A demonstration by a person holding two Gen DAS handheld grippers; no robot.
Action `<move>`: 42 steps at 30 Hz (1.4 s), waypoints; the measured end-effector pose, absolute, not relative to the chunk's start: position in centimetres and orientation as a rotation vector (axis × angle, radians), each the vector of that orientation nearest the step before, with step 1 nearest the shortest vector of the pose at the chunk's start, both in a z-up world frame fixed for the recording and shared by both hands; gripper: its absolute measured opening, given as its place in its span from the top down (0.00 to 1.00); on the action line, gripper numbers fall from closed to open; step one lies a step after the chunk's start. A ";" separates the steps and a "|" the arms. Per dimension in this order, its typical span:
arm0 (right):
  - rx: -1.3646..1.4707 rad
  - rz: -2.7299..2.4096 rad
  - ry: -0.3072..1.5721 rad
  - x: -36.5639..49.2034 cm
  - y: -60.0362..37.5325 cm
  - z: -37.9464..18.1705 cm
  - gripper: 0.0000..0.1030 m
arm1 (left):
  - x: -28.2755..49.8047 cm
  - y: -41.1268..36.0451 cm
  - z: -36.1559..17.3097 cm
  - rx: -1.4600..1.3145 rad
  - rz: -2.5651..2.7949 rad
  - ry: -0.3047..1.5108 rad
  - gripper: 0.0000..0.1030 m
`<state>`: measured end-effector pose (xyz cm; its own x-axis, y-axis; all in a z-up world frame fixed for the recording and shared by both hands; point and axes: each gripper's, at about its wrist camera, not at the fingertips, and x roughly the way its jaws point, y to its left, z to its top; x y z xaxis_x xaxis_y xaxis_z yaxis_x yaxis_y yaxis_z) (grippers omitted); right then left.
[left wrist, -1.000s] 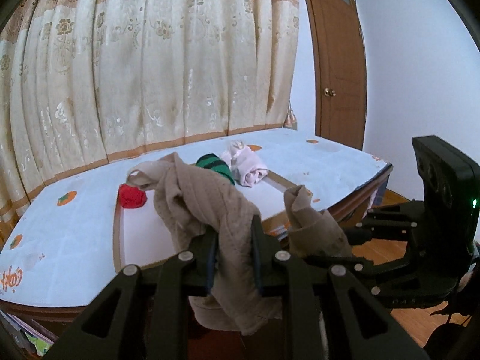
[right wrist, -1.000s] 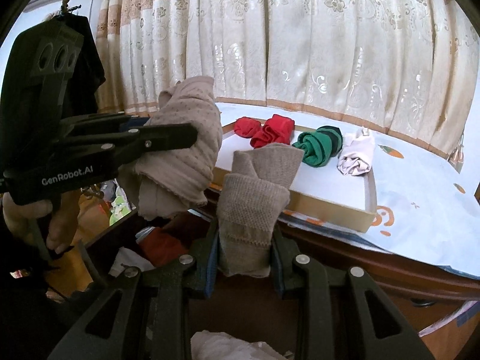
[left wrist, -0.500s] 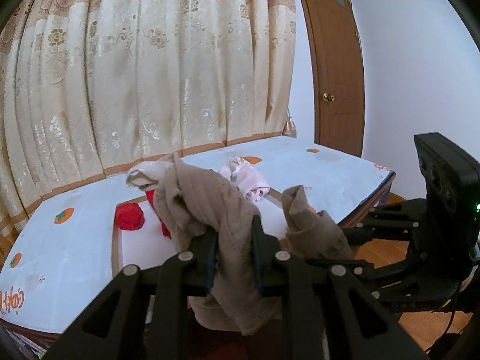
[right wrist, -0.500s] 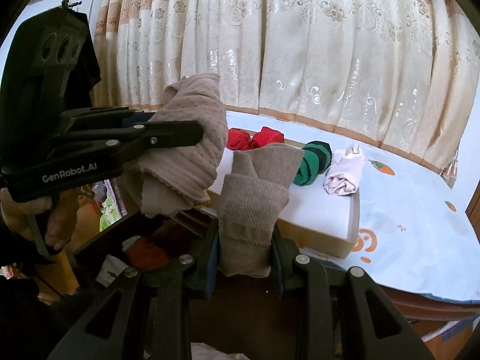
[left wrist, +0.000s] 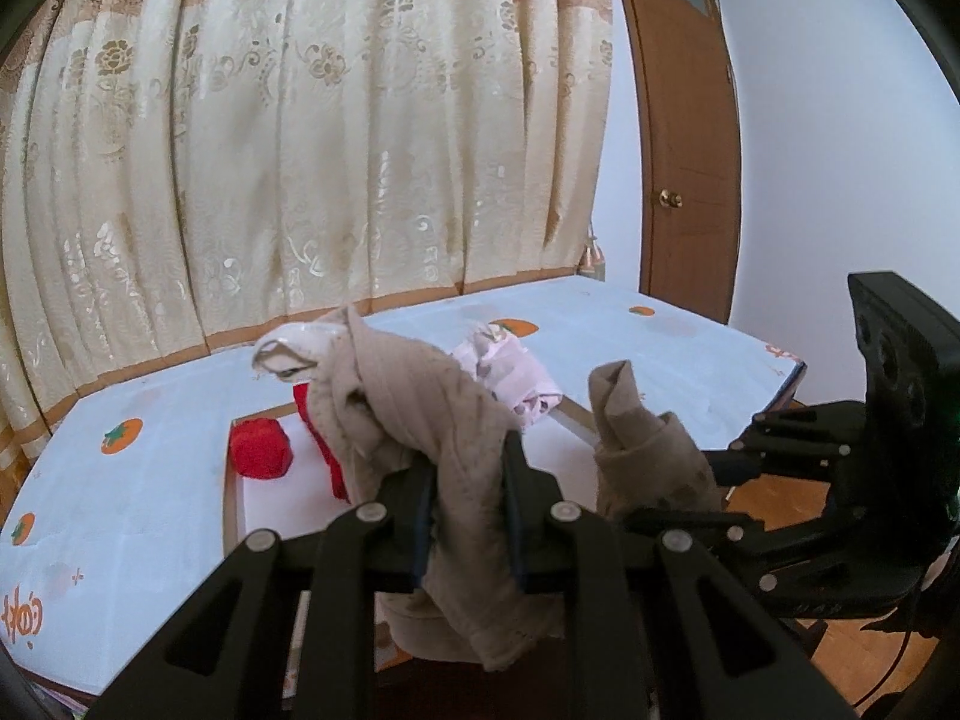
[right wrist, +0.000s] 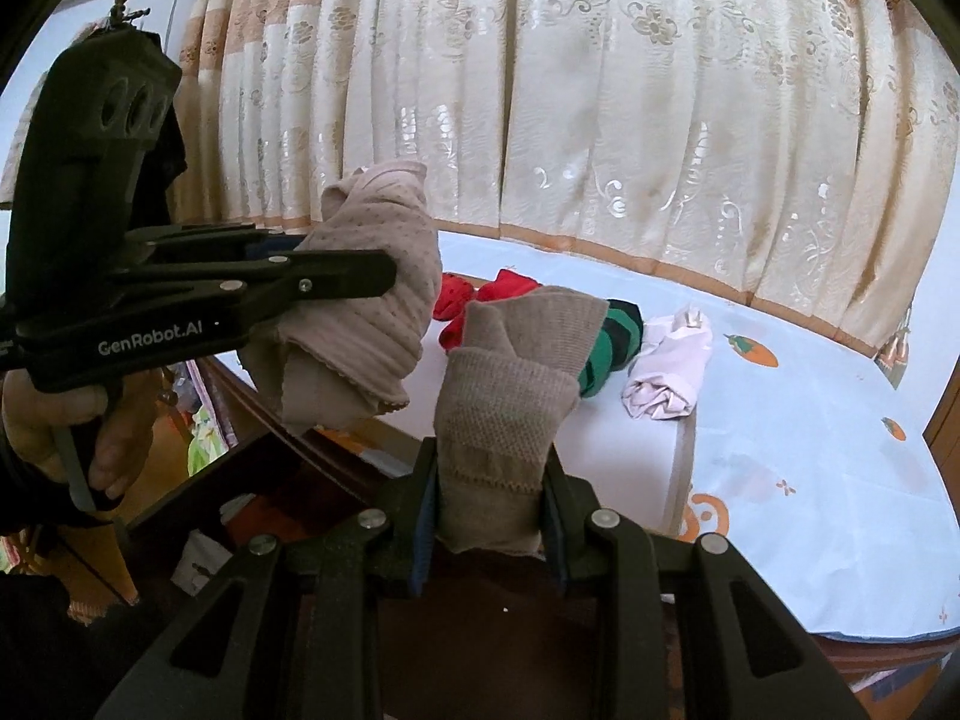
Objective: Take underwear out of drawer
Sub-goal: 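Lift the beige underwear out of the drawer with the left tool while the right tool lifts the white underwear, then lower the beige underwear into the tray with the left tool while the right tool lowers the white underwear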
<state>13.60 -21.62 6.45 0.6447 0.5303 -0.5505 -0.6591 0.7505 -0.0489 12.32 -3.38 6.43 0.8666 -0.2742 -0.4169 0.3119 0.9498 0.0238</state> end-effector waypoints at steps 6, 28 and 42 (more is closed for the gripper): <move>-0.256 0.679 0.547 15.0 -21.6 6.9 0.69 | 13.6 -3.7 6.6 0.103 -0.316 0.430 0.83; -0.223 0.665 0.592 20.8 -21.5 8.0 0.69 | 19.6 -3.3 6.8 0.055 -0.340 0.523 0.83; -0.223 0.644 0.627 24.2 -21.1 8.1 0.69 | 22.9 -3.1 6.5 0.049 -0.321 0.568 0.83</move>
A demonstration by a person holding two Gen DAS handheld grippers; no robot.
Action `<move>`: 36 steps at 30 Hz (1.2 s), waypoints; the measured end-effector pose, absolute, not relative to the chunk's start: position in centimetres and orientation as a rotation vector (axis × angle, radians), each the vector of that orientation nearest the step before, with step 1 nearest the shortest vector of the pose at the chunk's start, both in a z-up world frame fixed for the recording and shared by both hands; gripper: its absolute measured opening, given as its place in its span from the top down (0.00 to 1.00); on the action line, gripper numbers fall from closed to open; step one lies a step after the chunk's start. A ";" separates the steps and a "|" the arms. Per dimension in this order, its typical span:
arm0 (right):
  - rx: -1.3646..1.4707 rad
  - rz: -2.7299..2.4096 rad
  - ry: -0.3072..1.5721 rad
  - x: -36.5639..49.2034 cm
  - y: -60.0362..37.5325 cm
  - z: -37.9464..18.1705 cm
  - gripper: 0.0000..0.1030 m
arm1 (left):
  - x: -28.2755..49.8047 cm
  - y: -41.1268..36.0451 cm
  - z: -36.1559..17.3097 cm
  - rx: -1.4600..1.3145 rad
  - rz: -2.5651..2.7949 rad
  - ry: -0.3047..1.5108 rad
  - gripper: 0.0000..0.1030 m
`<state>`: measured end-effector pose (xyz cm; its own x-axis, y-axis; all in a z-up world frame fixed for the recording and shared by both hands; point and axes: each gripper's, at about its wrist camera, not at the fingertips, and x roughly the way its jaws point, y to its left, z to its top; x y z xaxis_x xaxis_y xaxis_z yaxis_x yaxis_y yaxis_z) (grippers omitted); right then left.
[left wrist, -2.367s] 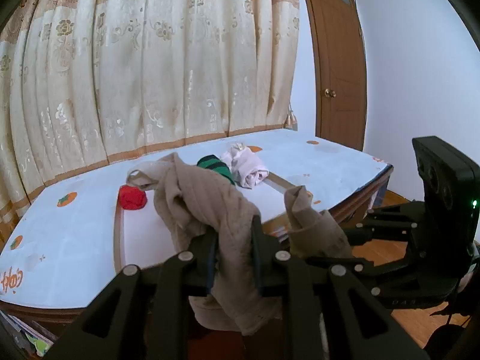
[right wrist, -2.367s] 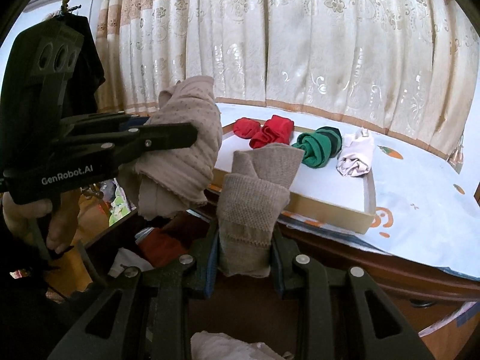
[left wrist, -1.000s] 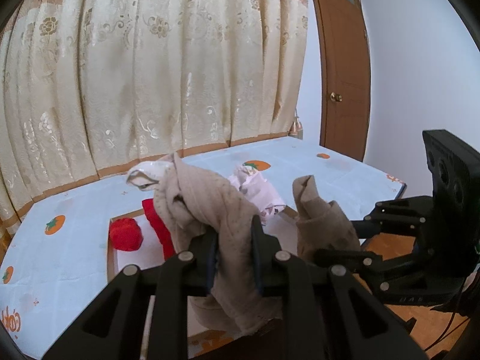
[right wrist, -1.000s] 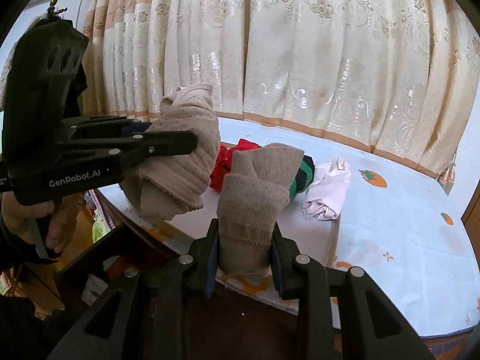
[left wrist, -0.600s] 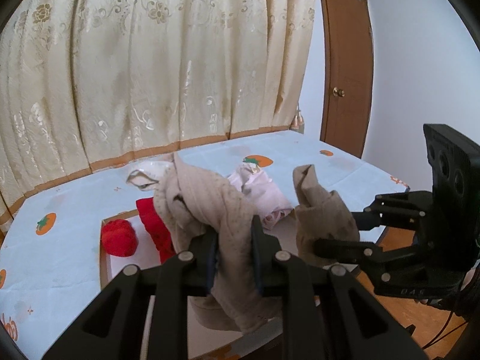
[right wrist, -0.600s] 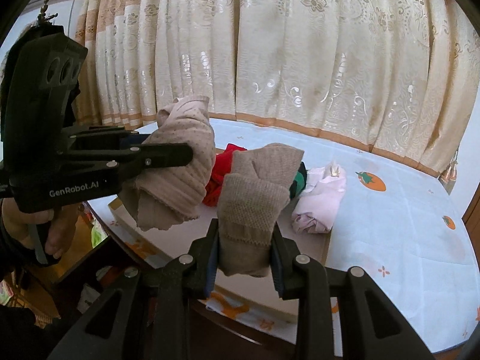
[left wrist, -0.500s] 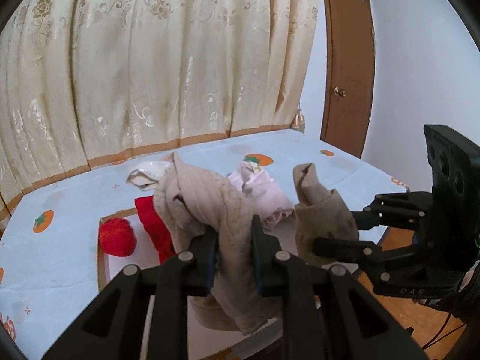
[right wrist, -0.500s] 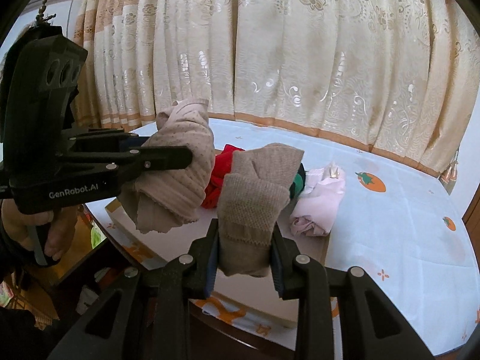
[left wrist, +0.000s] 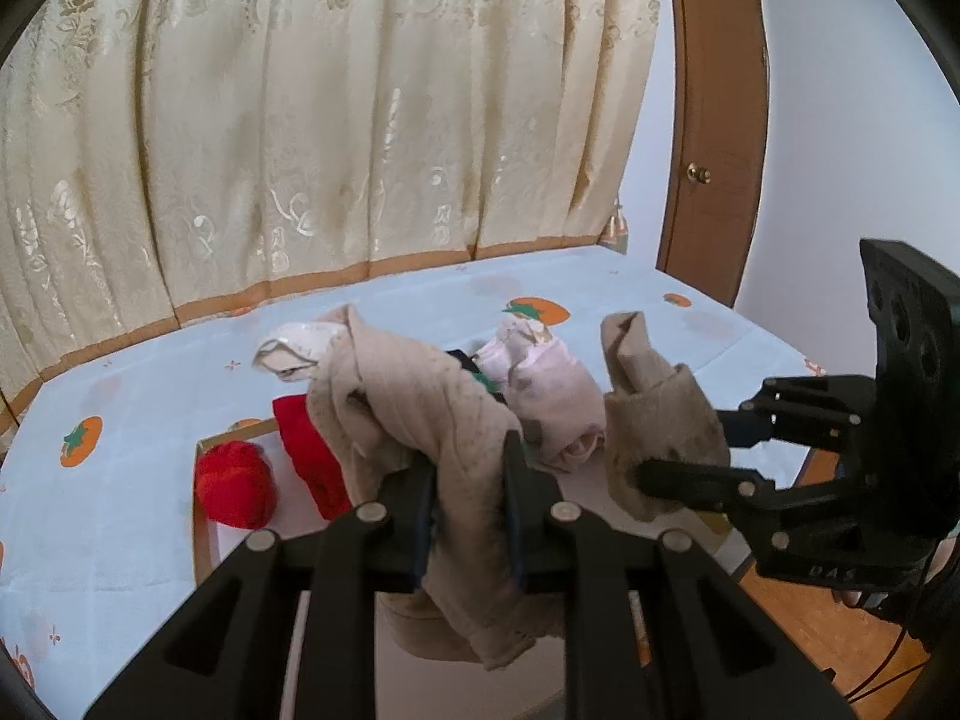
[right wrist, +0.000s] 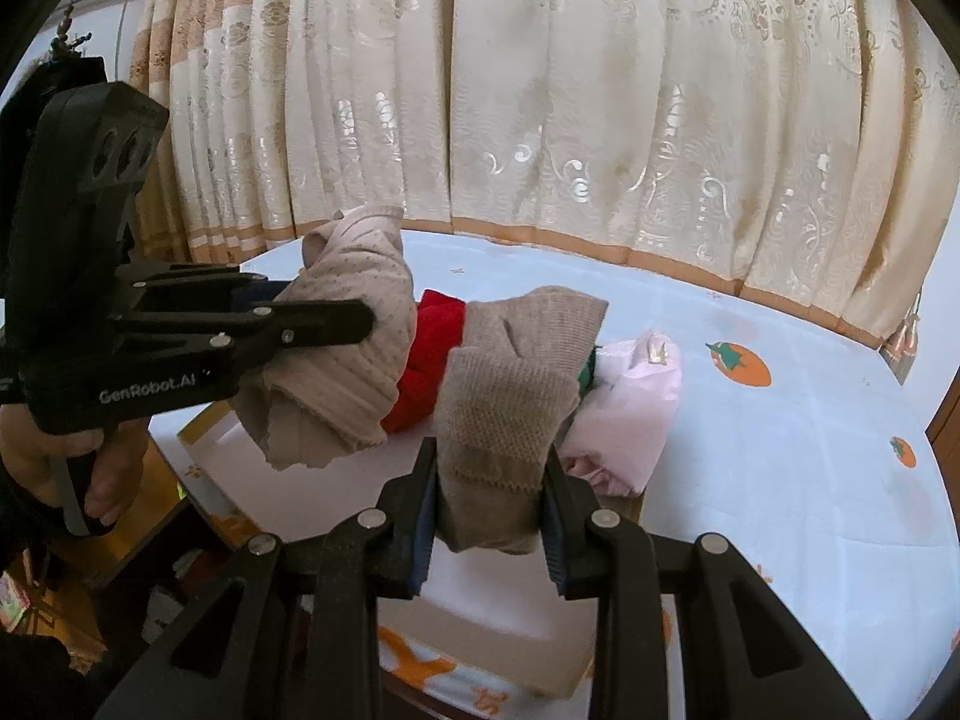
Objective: Take underwear out of drawer
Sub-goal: 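Lower the beige underwear into the tray with the left tool while the right tool lowers the white underwear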
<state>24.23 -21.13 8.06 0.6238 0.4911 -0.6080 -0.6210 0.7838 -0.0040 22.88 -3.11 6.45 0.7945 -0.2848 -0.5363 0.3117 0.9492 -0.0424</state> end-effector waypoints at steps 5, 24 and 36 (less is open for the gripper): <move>-0.235 0.634 0.640 25.8 -20.8 8.1 0.69 | 23.8 -3.0 6.2 0.039 -0.324 0.586 0.83; -0.217 0.604 0.714 30.6 -20.5 7.5 0.69 | 27.5 -2.9 6.9 0.002 -0.330 0.619 0.83; -0.160 0.588 0.793 34.9 -20.4 6.7 0.69 | 31.7 -3.5 5.6 -0.048 -0.334 0.707 0.83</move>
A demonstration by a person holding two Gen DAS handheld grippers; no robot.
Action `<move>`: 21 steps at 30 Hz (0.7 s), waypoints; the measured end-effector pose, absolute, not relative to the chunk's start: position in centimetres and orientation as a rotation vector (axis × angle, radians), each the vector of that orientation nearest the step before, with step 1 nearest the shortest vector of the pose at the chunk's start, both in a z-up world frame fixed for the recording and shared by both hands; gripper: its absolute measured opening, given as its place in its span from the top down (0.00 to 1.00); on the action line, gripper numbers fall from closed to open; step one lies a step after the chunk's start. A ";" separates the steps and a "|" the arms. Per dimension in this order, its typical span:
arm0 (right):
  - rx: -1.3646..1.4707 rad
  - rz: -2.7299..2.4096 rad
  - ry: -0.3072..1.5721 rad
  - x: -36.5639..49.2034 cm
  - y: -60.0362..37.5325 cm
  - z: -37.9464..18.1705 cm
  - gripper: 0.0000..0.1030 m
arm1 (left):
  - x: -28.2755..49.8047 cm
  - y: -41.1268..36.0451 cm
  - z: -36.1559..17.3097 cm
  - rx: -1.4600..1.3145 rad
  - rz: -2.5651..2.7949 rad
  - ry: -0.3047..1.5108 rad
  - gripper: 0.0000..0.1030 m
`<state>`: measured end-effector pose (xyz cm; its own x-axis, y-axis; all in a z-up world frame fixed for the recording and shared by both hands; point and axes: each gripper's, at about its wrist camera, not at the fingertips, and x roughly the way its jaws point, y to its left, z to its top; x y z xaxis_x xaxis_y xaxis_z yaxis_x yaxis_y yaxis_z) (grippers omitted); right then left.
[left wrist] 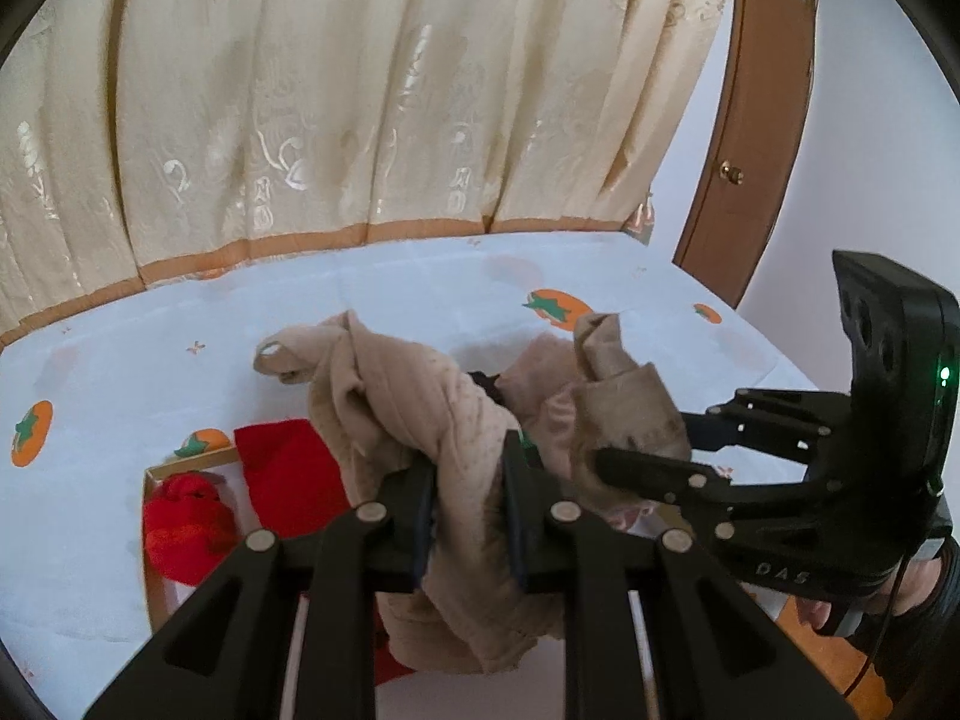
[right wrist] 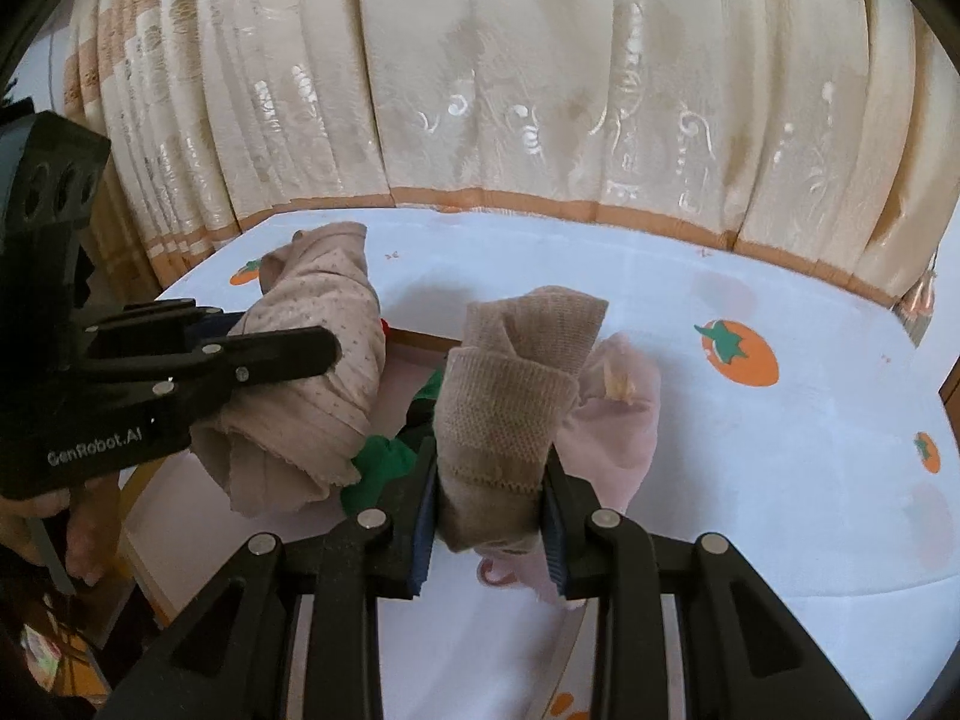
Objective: Take underwear out of drawer
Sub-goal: 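Lower the beige underwear into the tray with the left tool while the right tool lowers the white underwear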
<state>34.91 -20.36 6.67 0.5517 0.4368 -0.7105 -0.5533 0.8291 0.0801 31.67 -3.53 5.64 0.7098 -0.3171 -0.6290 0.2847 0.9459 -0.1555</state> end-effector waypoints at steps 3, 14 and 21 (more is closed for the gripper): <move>-0.177 0.583 0.810 35.7 -19.8 6.1 0.69 | 32.3 -3.7 5.4 -0.045 -0.335 0.723 0.83; -0.206 0.560 0.881 38.1 -19.0 4.5 0.68 | 35.1 -3.0 3.7 -0.102 -0.343 0.797 0.83; -0.218 0.554 0.902 38.8 -18.5 3.5 0.67 | 35.7 -3.3 3.0 -0.085 -0.346 0.816 0.83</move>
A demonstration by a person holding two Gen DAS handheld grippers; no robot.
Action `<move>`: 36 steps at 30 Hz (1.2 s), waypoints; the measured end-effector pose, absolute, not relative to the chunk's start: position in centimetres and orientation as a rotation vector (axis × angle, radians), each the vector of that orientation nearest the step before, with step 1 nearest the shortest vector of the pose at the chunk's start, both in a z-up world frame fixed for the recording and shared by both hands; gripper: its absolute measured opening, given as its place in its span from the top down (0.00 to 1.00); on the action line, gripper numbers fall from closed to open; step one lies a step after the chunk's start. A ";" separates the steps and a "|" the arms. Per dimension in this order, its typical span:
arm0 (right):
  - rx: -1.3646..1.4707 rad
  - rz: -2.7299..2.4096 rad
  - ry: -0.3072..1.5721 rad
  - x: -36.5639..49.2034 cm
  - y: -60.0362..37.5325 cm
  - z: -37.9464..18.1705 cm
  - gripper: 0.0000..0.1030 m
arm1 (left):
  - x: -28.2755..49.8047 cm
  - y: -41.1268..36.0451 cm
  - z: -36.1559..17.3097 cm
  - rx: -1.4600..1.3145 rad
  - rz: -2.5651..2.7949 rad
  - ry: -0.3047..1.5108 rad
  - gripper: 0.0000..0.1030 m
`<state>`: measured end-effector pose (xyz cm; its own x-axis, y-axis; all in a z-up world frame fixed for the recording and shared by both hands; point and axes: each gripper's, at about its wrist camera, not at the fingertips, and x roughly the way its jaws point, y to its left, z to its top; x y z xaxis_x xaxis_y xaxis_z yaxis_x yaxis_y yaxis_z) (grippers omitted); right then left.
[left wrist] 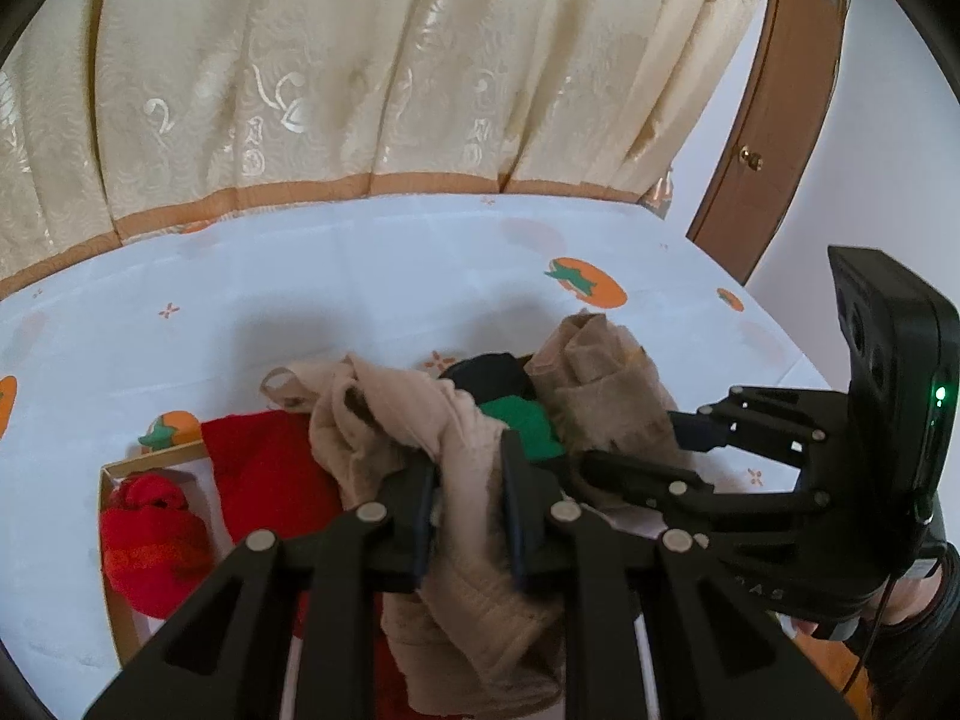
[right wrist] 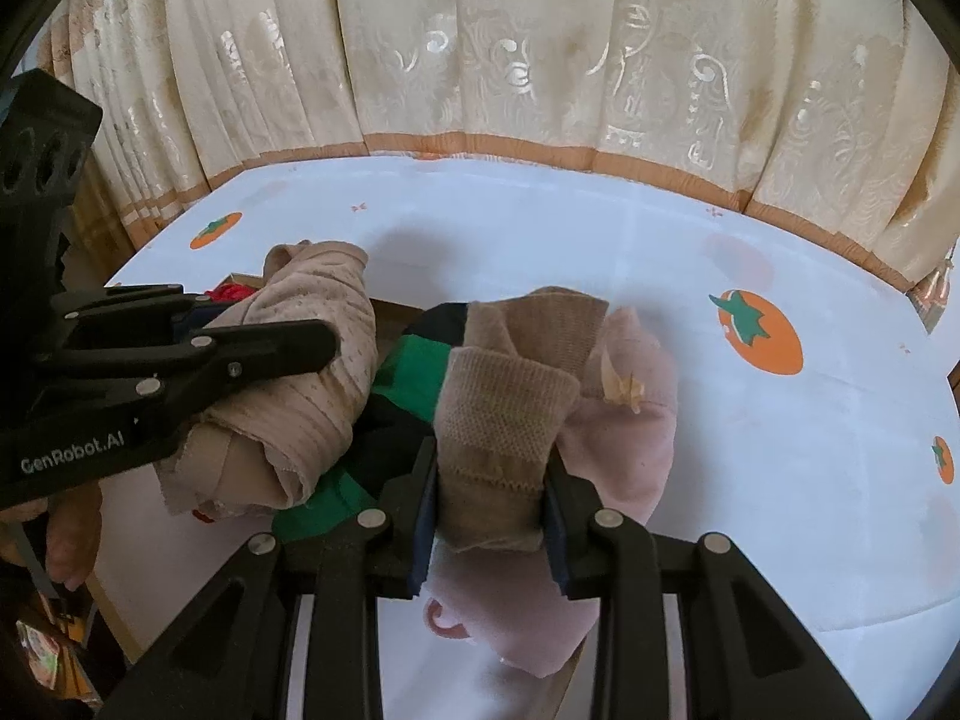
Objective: Take underwear out of drawer
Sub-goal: 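Lower the beige underwear into the tray with the left tool while the right tool lowers the white underwear, then open both tools to release the underwear in the tray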
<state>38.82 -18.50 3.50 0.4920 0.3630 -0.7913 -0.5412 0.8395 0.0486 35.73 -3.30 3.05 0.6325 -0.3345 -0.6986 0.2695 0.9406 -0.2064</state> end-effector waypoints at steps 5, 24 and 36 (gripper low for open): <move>-0.229 0.551 0.915 39.0 -18.2 3.2 0.67 | 35.9 -3.6 2.7 -0.070 -0.351 0.819 0.82; -0.233 0.528 0.891 38.0 -18.3 3.1 0.55 | 34.9 -2.2 3.1 -0.109 -0.360 0.810 0.67; -0.214 0.503 0.830 35.8 -19.8 5.2 0.52 | 32.6 -0.8 5.4 -0.134 -0.335 0.731 0.46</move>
<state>35.77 -19.77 5.24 0.5667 0.3426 -0.7493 -0.5061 0.8624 0.0115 32.64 -0.79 5.38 0.6941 -0.3458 -0.6314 0.2530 0.9383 -0.2358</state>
